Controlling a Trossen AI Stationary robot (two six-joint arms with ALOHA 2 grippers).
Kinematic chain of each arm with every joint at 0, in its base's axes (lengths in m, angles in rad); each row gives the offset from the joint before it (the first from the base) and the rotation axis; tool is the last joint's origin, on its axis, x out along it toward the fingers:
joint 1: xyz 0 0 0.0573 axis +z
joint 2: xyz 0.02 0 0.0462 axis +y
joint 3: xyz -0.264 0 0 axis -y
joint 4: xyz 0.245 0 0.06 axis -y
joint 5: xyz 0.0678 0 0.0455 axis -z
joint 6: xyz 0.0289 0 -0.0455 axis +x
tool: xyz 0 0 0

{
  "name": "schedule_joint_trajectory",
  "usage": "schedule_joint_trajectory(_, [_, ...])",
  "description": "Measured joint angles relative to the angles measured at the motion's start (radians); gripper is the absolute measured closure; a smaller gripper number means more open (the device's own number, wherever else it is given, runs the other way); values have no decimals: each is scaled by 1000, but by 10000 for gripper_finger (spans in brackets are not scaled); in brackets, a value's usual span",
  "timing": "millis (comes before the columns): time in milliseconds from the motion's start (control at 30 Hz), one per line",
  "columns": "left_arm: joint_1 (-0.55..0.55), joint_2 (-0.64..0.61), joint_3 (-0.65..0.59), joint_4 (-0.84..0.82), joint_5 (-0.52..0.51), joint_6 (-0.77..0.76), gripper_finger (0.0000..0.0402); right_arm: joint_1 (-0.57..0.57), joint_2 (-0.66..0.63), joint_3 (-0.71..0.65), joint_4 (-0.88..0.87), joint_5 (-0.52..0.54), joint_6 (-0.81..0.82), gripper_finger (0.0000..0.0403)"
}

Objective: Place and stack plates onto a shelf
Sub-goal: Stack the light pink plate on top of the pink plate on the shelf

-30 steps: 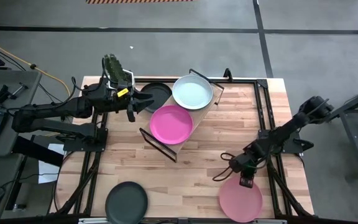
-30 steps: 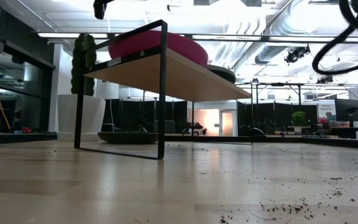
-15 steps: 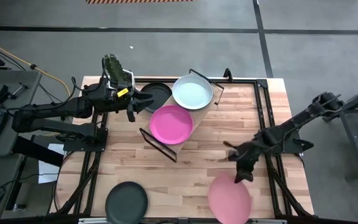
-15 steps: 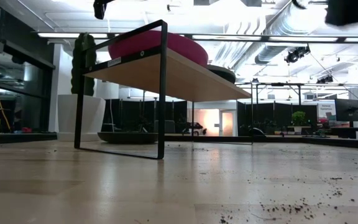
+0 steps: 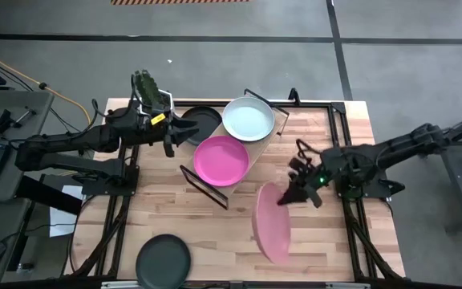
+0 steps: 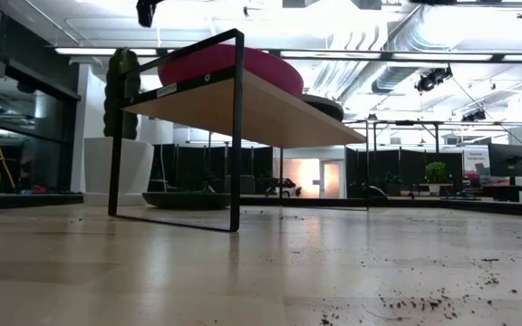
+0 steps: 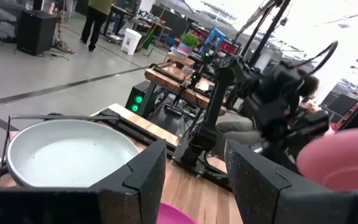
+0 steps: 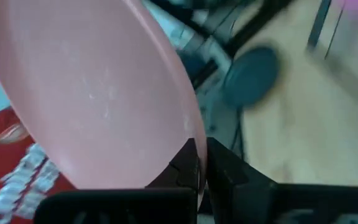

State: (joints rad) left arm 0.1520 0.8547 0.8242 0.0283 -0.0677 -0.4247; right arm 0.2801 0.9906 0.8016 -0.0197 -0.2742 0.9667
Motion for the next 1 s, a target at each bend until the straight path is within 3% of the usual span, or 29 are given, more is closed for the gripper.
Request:
schedule_joint_trajectory(133, [0,-2,0,51,0,0,248,-80,39,162,-192,153,-109,403])
schedule_joint_trajectory(233, [0,-10,0,110,7,19,248,-162,72,257,-380,336,-34,403])
schedule_joint_trajectory(300, [0,-21,0,136,15,39,248,-219,89,287,-420,384,4,403])
schedule_joint_trajectory(533, [0,-74,0,243,15,110,248,-356,180,305,-414,308,169,403])
schedule_joint_trajectory(767, [0,-104,1,255,9,114,248,-360,313,304,-297,269,238,403])
schedule_joint_trajectory(1000, [0,-101,1,243,8,114,248,-361,403,304,-286,269,293,403])
